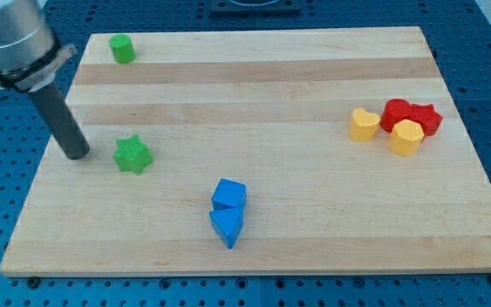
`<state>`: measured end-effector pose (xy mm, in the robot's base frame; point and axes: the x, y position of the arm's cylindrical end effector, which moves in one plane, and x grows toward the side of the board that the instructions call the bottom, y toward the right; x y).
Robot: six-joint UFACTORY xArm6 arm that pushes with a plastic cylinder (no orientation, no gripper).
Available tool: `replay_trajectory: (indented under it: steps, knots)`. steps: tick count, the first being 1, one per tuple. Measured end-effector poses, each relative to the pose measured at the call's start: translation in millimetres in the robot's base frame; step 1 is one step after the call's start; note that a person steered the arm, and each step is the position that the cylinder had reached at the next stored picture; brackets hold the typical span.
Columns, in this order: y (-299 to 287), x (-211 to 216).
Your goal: Push the green star into the green circle
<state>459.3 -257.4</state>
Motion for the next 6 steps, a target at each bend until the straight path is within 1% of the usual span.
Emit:
replay_trajectory:
  steps: [1,2,3,4,5,6]
  knots:
    - [39,49]
    - [108,50]
    - [97,26]
    - [54,16]
    - [53,-20]
    - [58,-67]
